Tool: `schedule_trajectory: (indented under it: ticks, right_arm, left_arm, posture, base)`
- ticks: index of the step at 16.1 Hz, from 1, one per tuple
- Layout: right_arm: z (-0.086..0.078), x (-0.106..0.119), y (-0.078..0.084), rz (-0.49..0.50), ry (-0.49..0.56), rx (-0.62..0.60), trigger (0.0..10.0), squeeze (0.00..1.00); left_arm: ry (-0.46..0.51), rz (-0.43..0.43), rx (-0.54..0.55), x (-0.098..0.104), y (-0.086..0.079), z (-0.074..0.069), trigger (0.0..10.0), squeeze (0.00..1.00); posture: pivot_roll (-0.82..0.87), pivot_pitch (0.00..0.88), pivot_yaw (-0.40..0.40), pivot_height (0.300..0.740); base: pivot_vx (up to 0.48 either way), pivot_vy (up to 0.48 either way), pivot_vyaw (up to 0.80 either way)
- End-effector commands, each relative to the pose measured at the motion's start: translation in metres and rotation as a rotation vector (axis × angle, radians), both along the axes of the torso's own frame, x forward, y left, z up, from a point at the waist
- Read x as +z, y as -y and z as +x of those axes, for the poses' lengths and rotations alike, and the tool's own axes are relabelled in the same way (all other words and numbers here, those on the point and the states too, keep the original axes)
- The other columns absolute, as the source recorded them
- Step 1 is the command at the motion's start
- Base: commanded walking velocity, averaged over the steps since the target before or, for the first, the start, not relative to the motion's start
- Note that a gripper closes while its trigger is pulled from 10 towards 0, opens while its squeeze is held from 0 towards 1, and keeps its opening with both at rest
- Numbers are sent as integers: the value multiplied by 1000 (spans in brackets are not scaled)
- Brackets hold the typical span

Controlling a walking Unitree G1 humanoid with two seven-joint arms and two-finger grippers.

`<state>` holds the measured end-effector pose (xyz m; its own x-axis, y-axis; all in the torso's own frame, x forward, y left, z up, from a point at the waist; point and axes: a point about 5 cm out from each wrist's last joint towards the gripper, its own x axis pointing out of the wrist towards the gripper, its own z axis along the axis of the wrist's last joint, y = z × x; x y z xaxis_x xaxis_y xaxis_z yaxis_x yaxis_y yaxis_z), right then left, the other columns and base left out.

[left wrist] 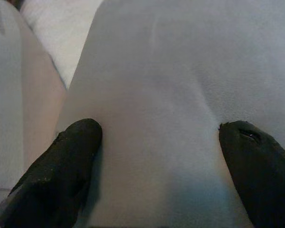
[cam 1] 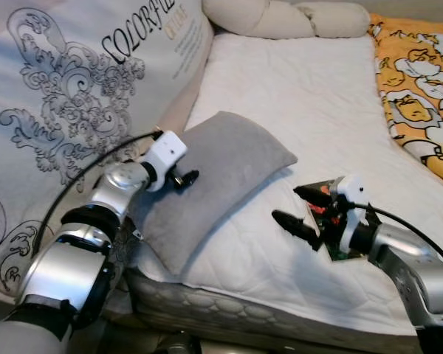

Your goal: Clean up the room

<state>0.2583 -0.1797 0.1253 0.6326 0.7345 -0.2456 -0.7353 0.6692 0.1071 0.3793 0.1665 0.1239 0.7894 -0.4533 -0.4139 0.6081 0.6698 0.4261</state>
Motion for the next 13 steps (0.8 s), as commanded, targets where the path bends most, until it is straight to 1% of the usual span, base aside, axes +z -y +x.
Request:
schedule_trajectory:
  ticks: [1, 3, 4, 5, 7, 13]
  right_arm:
    - [-3, 3, -3, -18, -5, 24, 10000, 0]
    - [-8, 7, -3, -43, -20, 37, 10000, 0]
    - [-9, 7, -2, -59, -29, 39, 10000, 0]
    - [-10, 7, -1, -74, -36, 38, 10000, 0]
    - [-10, 5, 1, -101, -47, 31, 10000, 0]
    - [-13, 3, -1, -117, -70, 29, 10000, 0]
  left_arm:
    - [-38, 40, 13, -7, -3, -2, 10000, 0]
    - [-75, 33, 9, -11, -2, -3, 10000, 0]
    - [-91, 22, 9, -13, -2, -4, 235, 0]
    - [-103, 15, 5, -14, -2, -5, 0, 0]
    - [-110, 10, 9, -14, -2, -5, 0, 0]
    - [-113, 14, 10, -16, -5, -6, 0, 0]
  posture:
    - [-85, 51, 87, 740]
    - [-86, 54, 86, 740]
    - [-87, 53, 84, 740]
    - [-85, 53, 82, 740]
    - [-81, 53, 78, 740]
    - [-73, 65, 81, 740]
  base:
    - [0, 0, 0]
    - [0, 0, 0]
    - [0, 0, 0]
    - [0, 0, 0]
    - [0, 0, 0]
    - [0, 0, 0]
